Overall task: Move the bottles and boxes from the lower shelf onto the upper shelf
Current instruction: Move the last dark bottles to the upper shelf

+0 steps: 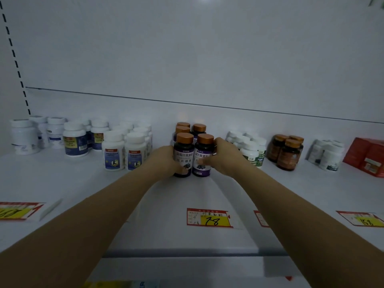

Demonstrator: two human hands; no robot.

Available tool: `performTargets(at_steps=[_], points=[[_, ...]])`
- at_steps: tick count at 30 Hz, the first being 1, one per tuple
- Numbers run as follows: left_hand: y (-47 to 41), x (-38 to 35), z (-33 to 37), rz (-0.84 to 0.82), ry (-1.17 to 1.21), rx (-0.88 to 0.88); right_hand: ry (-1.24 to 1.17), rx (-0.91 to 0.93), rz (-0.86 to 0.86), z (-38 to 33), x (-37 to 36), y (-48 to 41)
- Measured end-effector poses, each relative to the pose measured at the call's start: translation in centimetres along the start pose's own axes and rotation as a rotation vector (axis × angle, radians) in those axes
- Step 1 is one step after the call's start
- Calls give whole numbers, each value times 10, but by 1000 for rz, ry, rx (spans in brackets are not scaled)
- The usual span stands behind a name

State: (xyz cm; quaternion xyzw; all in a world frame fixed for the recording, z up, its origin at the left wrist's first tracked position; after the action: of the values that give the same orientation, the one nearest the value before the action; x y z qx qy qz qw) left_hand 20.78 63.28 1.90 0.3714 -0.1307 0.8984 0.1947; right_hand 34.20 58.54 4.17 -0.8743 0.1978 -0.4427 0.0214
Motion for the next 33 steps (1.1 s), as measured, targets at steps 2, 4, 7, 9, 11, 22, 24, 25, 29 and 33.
performTargets(at_steps=[2,4,7,9,11,22,24,25,29,33], points=[[-4,0,1,-13,-4,-14,42,-21,14,1,-1,-10],[-8,-1,0,-28,5,-27,82,-37,24,1,-2,-20],[-13,-2,-3,-35,15,-31,105,-50,37,4,-5,-33],[-17,-3,-4,-32,19,-32,121,-48,30,4,-8,-39],[-20,-4,-5,-32,27,-32,135,-48,27,5,-8,-44],[-28,-6,-6,-38,-12,-11,45,-68,59,11,-6,-52],[-28,-6,-6,-38,-23,-8,51,-64,57,11,-6,-52],[-28,-6,-6,-38,-29,-7,53,-64,55,11,-7,-52],[-27,-6,-5,-44,-31,-6,47,-66,48,11,-7,-52],[-28,-7,-7,-48,-23,7,36,-64,37,12,-8,-52]])
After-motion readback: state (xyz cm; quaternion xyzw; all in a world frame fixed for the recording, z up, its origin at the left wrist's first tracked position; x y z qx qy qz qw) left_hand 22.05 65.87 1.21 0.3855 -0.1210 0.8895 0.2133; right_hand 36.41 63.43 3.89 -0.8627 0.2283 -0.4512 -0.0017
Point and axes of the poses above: each hand's wrist, its own y-axis away from the middle knuckle, its own x-axis out of the back of the hand, z = x × y, the point moved 9 cm from there along -y, towards the middle knuckle, and after that the axes turned 1 degree about z, right-handed, at the moved point
